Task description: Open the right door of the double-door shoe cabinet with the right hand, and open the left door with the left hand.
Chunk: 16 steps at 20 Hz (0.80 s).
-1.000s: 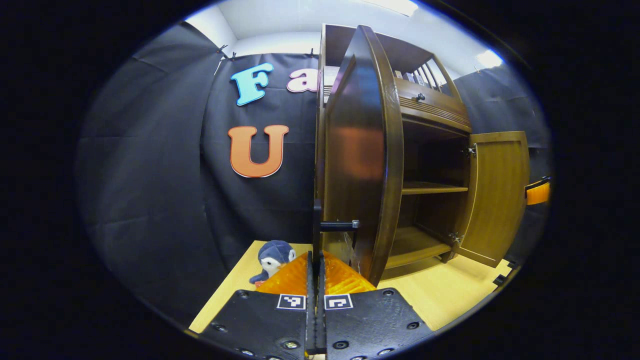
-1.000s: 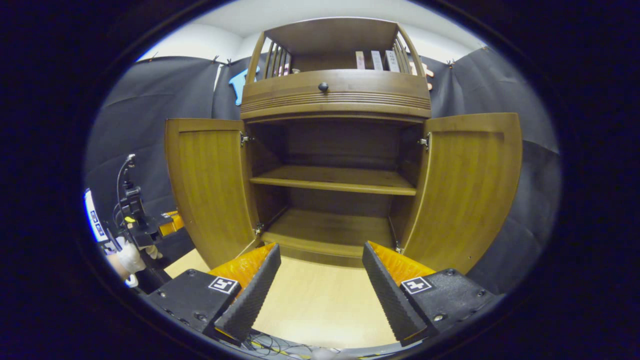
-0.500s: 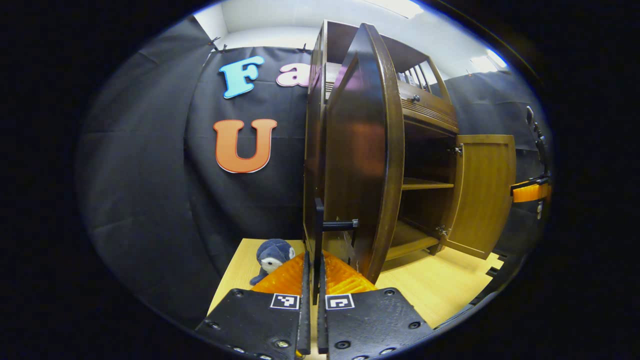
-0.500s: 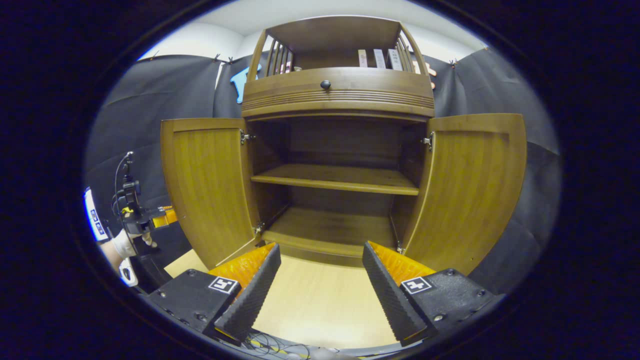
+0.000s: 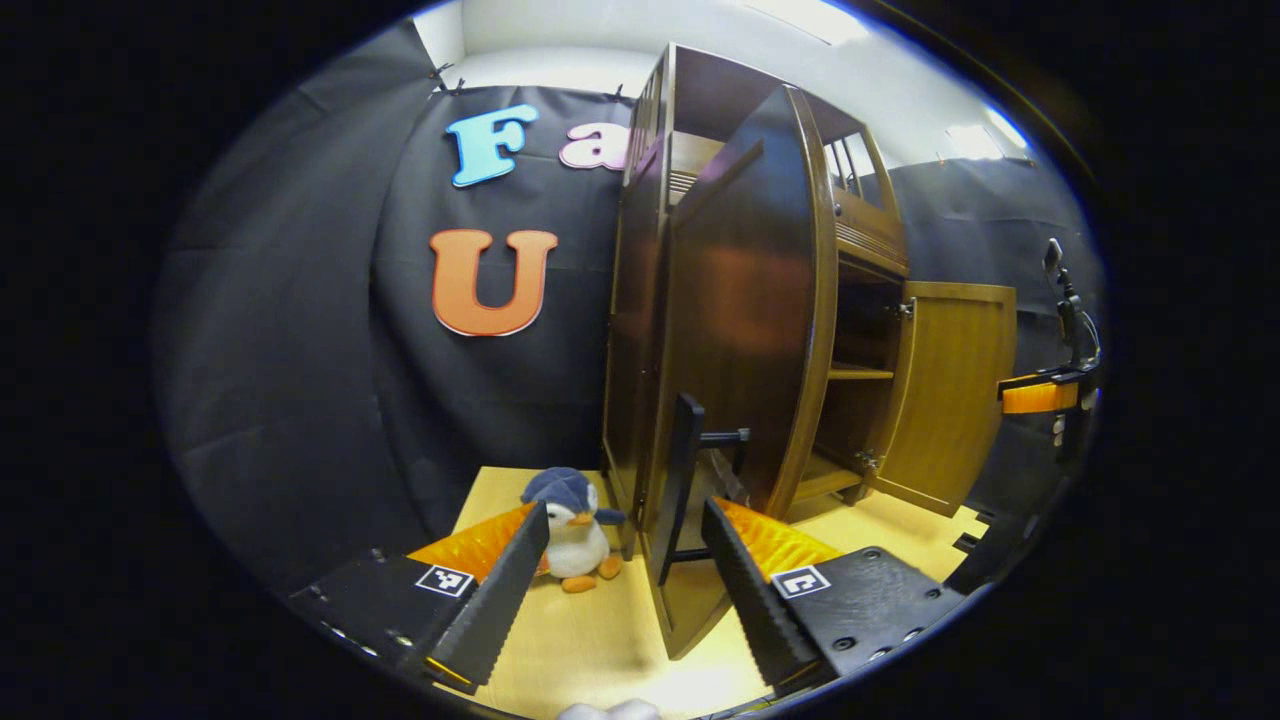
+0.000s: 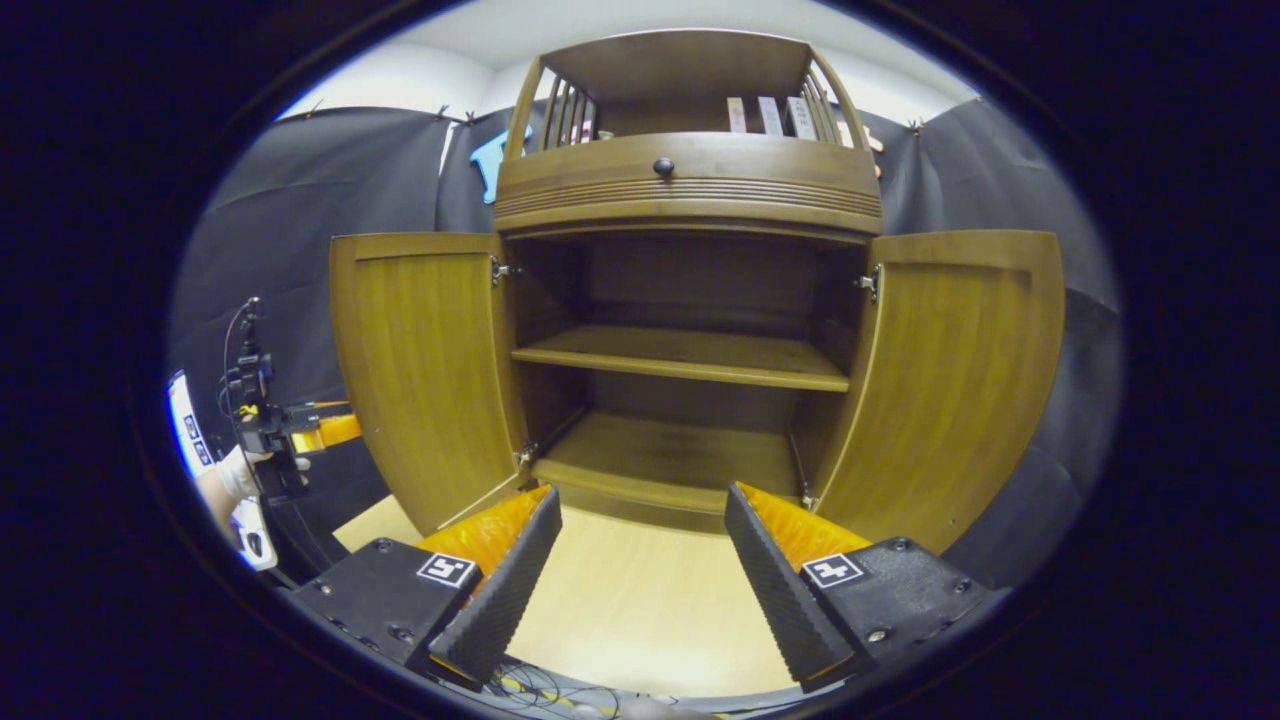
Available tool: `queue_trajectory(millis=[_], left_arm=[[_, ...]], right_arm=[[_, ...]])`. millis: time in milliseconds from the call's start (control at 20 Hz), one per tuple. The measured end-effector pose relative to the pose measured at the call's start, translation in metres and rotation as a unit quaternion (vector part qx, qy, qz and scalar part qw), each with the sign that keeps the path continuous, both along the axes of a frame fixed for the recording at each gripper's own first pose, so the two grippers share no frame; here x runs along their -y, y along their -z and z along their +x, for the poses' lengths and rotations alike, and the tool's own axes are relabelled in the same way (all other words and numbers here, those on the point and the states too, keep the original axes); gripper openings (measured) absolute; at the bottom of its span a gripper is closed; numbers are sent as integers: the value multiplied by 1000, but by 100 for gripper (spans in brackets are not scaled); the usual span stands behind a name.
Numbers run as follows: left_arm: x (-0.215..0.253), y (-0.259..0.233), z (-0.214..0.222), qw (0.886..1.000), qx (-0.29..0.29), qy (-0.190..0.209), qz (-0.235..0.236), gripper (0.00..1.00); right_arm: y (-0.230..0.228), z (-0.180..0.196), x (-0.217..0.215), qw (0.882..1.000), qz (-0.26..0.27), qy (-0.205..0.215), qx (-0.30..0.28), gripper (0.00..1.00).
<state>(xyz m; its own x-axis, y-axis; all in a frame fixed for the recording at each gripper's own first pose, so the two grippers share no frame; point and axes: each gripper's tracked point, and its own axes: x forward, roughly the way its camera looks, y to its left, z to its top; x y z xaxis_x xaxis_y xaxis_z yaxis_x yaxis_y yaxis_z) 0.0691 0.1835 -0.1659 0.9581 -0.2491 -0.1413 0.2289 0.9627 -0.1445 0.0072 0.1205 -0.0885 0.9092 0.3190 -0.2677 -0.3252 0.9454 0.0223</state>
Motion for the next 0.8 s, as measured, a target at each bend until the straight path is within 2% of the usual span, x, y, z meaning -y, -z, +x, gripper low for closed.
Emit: queue_trajectory(millis=[50, 250, 400, 600, 750, 800], left_arm=[[-4, -4, -4, 1000, 2, -13, 2, 94], [-25, -24, -27, 996, -1, -88, 21, 94], [-15, -65, -47, 990, 24, -130, 48, 95], [50, -115, -58, 990, 55, -118, 57, 95], [113, -137, -56, 991, 67, -92, 70, 95], [137, -144, -55, 992, 80, -78, 61, 95]], right_arm=[[-1, 1, 0, 1000, 1, 0, 2, 100], [-2, 4, 6, 1000, 5, 3, 10, 100], [0, 9, 17, 1000, 10, 15, 13, 100], [5, 19, 41, 999, 22, 42, 7, 100], [1, 25, 61, 998, 29, 59, 10, 100], [-1, 26, 67, 997, 30, 65, 14, 100]])
